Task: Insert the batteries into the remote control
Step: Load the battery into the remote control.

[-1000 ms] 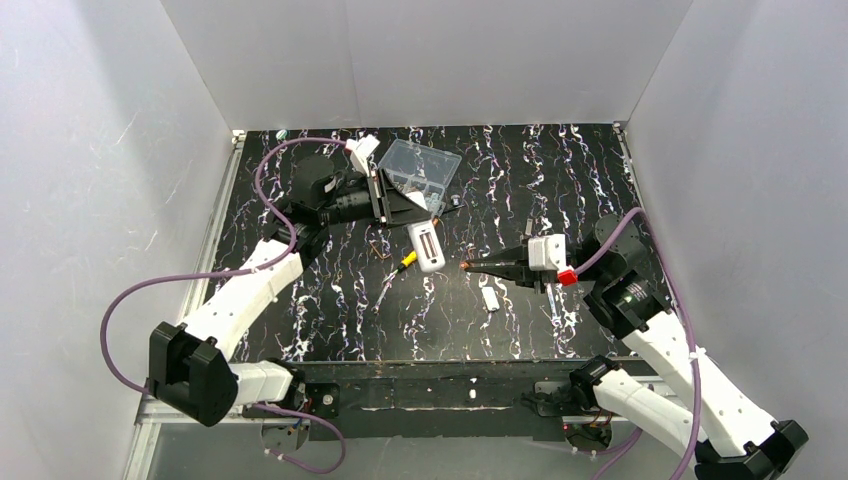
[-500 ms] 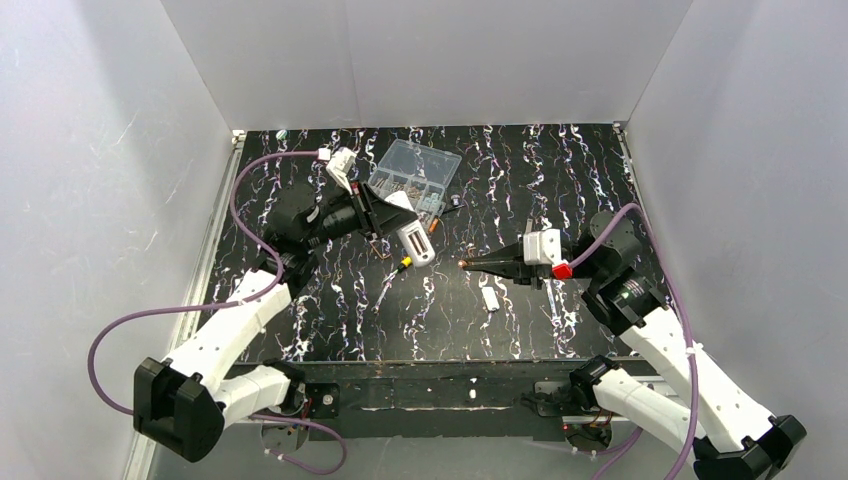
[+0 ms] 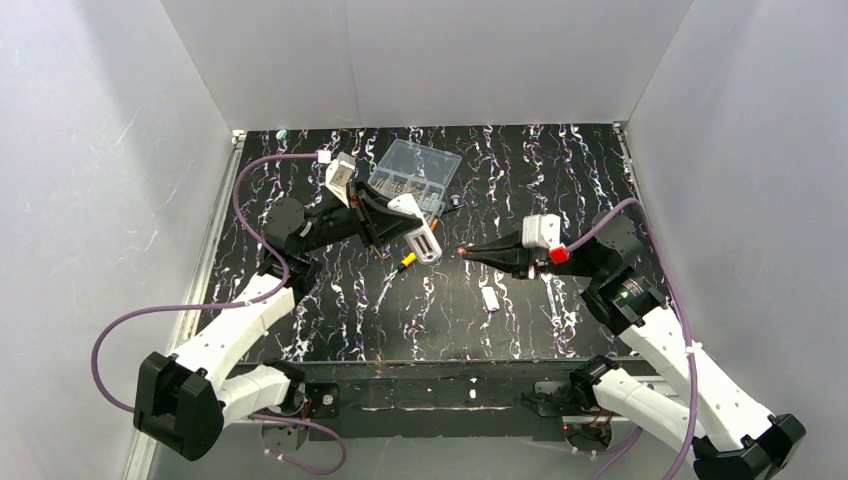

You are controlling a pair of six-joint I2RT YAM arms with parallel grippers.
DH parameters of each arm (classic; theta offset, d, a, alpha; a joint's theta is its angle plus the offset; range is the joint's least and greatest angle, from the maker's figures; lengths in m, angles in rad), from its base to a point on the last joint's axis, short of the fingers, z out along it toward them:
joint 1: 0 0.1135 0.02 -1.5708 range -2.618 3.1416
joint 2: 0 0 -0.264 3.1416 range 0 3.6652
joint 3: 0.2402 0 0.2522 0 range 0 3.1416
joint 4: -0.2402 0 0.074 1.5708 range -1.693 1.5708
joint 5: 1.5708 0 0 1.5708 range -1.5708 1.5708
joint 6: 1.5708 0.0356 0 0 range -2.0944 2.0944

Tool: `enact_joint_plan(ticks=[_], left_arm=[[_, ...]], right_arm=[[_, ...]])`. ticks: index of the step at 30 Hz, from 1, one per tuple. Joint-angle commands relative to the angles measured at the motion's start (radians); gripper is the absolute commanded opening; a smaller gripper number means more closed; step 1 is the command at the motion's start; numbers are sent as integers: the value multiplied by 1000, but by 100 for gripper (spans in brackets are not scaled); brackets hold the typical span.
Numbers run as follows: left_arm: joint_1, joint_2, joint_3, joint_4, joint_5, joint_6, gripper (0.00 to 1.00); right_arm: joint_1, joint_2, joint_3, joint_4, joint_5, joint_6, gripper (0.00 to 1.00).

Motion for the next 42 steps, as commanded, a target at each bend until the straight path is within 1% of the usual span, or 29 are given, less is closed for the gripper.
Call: enact_joint_plan(ticks=[1, 3, 6, 10, 11, 13, 15, 17, 19, 21, 26, 29, 32, 34, 38, 42], left_arm=[[-6, -18, -9, 217, 33, -20, 0], [-7, -10, -6, 252, 27, -45, 0], [-12, -7, 16, 254, 54, -52, 0], [-13, -6, 21, 208, 52, -42, 0], [-13, -6, 18, 177, 19, -44, 0], [-14, -4, 1, 117, -114, -72, 0], [-14, 8, -11, 72, -237, -148, 0], [-14, 21, -9, 21, -325, -244, 0], [-14, 34, 6, -31, -376, -328, 0], [-15, 44, 23, -82, -417, -384, 0], [-18, 64, 25, -86, -483, -446, 0], [-19, 74, 31, -102, -486, -477, 0], [-21, 95, 33, -83, -477, -530, 0], [-26, 121, 33, -31, -459, -562, 0], [-36, 172, 53, 62, -399, -617, 0], [-53, 197, 76, 121, -323, -620, 0]], right_arm=[[3, 0, 12, 137, 155, 172, 1], [3, 6, 11, 142, 190, 200, 1], [6, 7, 1, 153, 232, 221, 1], [8, 6, -5, 170, 289, 266, 1], [8, 8, -3, 170, 298, 282, 1], [12, 23, 21, 150, 303, 325, 1], [29, 60, 80, 71, 330, 336, 1], [60, 99, 166, -77, 417, 365, 1], [88, 148, 267, -224, 523, 421, 1], [109, 203, 374, -358, 590, 454, 1], [137, 356, 656, -679, 613, 459, 1], [140, 486, 853, -918, 604, 444, 1], [148, 601, 1006, -1101, 595, 409, 1], [156, 649, 1053, -1157, 591, 386, 1], [169, 705, 1078, -1190, 604, 355, 1], [172, 749, 1106, -1212, 621, 344, 1]])
